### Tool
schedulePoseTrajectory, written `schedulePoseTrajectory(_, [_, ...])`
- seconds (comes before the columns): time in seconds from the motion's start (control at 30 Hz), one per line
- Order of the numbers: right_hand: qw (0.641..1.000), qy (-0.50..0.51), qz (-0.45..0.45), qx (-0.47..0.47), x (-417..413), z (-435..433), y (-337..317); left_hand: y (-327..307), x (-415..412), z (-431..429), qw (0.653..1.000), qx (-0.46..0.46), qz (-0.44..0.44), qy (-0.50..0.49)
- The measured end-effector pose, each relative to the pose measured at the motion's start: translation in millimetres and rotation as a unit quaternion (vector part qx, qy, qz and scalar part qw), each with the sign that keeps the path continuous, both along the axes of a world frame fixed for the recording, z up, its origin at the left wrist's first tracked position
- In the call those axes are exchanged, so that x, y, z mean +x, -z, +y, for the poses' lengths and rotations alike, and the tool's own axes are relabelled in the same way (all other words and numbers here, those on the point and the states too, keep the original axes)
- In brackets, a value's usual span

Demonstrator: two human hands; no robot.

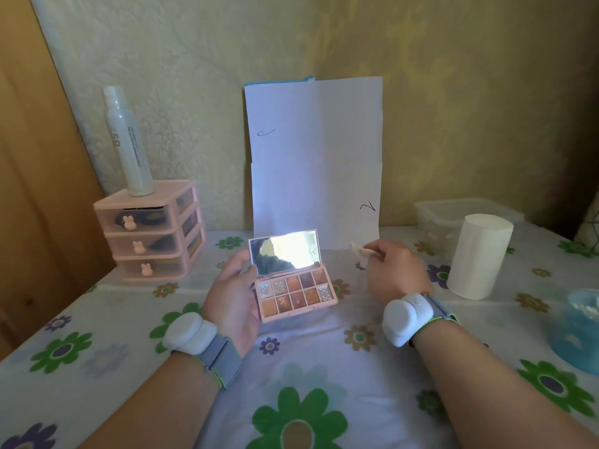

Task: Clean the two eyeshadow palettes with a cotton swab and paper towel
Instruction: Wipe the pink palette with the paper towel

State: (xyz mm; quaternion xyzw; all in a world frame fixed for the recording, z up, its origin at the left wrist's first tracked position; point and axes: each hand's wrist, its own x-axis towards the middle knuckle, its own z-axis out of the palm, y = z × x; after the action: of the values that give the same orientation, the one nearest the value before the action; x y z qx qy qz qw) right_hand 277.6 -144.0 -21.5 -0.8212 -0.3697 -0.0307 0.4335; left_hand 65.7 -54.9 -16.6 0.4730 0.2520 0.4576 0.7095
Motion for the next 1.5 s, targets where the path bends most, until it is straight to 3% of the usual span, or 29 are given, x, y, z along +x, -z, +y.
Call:
schedulePoseTrajectory(0.1, [0.994, -0.005, 0.113, 0.001, 10, -5, -6, -1, 1, -2, 1.000, 0.001, -0.003, 0.005])
schedulePoseTrajectory(0.2, [0.988, 0.006, 0.153, -0.009, 15, -7, -8, 0, 0, -1, 1.000, 0.004, 0.004, 0.012])
schedulePoseTrajectory(0.3, [0.989, 0.028, 0.136, -0.049, 18, -8, -8, 3, 0, 2, 1.000, -0.002, 0.019, 0.009])
schedulePoseTrajectory(0.43, [0.983, 0.088, 0.035, -0.155, 20, -8, -6, 8, 0, 7, 0.999, 0.002, 0.043, 0.013])
schedulePoseTrajectory(0.67, [0.976, 0.093, -0.003, -0.198, 16, -14, -5, 11, 2, 10, 0.997, 0.018, 0.062, 0.034])
schedulePoseTrajectory(0.73, [0.983, 0.098, -0.047, -0.150, 14, -14, -3, 11, 3, 11, 0.997, 0.017, 0.066, 0.037])
schedulePoseTrajectory(0.8, [0.996, 0.046, -0.070, -0.015, 7, -12, -5, 11, 3, 11, 0.997, 0.013, 0.065, 0.041])
schedulePoseTrajectory(0.83, [0.998, -0.004, -0.032, 0.045, 1, -10, -10, 11, 4, 10, 0.997, 0.010, 0.064, 0.043])
schedulePoseTrajectory(0.9, [0.983, -0.113, 0.124, 0.074, -17, -3, -20, 12, 5, 9, 0.997, 0.002, 0.059, 0.045])
schedulePoseTrajectory(1.03, [0.901, -0.183, 0.393, -0.031, -36, 3, -20, 11, 5, 6, 0.998, 0.000, 0.035, 0.058])
schedulePoseTrajectory(1.1, [0.850, -0.233, 0.471, -0.042, -40, -2, -18, 9, 5, 4, 0.997, -0.005, 0.015, 0.069])
schedulePoseTrajectory(1.23, [0.828, -0.232, 0.510, 0.009, -36, -4, -19, 7, 7, 2, 0.997, -0.034, 0.004, 0.068])
schedulePoseTrajectory(1.5, [0.841, -0.171, 0.506, 0.087, -23, -4, -18, 4, 6, 6, 0.999, -0.020, -0.022, 0.040])
